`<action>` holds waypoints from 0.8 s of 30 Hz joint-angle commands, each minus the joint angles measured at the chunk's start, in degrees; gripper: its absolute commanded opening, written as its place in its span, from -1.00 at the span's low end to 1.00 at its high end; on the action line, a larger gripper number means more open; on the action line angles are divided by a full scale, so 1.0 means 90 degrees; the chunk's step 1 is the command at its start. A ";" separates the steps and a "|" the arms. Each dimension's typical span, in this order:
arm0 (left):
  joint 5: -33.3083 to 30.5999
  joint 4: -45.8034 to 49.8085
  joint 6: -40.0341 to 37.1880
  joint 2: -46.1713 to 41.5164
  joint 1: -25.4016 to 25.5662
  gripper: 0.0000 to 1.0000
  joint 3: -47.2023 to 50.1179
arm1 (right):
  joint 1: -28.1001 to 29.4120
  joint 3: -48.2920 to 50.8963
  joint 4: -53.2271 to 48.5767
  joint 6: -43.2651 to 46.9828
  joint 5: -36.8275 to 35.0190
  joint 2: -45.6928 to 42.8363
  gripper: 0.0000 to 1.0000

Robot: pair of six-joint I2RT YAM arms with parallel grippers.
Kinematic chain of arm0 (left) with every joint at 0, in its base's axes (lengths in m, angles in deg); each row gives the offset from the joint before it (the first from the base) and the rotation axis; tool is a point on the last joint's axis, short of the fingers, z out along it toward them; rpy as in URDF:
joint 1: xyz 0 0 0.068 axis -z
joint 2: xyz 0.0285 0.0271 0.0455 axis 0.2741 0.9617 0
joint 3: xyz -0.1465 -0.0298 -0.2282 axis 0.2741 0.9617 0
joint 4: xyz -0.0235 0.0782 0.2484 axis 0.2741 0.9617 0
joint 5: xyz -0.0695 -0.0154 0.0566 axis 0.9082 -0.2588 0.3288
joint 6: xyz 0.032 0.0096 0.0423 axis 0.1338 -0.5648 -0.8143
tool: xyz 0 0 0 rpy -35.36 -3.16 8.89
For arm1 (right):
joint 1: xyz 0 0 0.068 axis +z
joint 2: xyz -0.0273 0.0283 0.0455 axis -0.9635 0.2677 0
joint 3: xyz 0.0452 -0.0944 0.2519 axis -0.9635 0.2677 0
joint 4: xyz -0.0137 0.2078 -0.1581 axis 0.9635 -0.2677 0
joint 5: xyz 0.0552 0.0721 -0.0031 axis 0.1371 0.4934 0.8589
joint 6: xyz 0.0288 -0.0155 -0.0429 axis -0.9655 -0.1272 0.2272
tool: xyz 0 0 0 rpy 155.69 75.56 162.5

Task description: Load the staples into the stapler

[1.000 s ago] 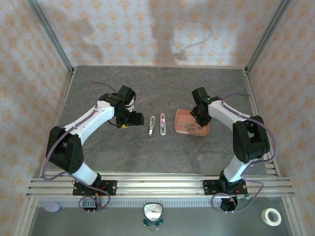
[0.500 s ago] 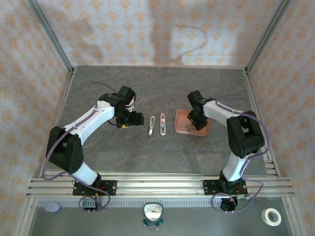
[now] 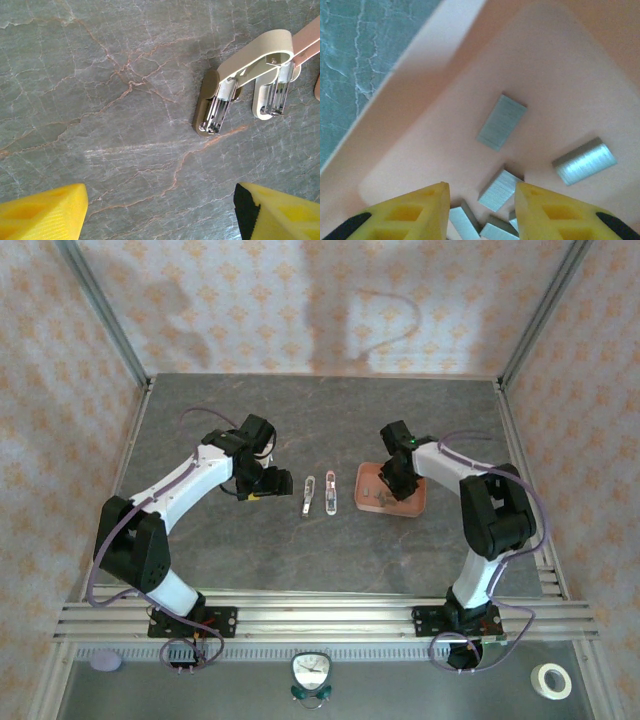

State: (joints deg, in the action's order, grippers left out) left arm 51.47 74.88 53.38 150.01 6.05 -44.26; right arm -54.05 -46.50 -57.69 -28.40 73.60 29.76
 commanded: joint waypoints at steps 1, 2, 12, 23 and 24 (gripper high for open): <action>-0.0022 0.0097 -0.0092 0.0086 -0.0057 0.56 -0.0015 | -0.0071 -0.0218 -0.0109 0.0143 -0.0136 0.0211 -0.24; -0.0018 0.0101 -0.0101 0.0095 -0.0059 0.56 -0.0014 | -0.0091 -0.0231 -0.0126 0.0159 -0.0123 0.0251 -0.25; 0.0023 0.0065 -0.0067 0.0133 -0.0062 0.56 0.0013 | -0.0142 -0.0078 -0.0115 0.0172 -0.0026 0.0352 -0.21; 0.0023 0.0080 -0.0060 0.0086 -0.0062 0.55 0.0027 | -0.0144 -0.0331 -0.0624 0.0299 -0.0297 -0.0185 -0.16; 0.0020 0.0072 -0.0058 0.0069 -0.0058 0.56 0.0025 | -0.0147 -0.0313 -0.0648 0.0292 -0.0325 -0.0278 -0.15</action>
State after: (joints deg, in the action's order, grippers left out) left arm 51.47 74.88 53.18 150.62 6.05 -44.26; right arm -55.03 -47.84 -59.44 -26.43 73.90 30.81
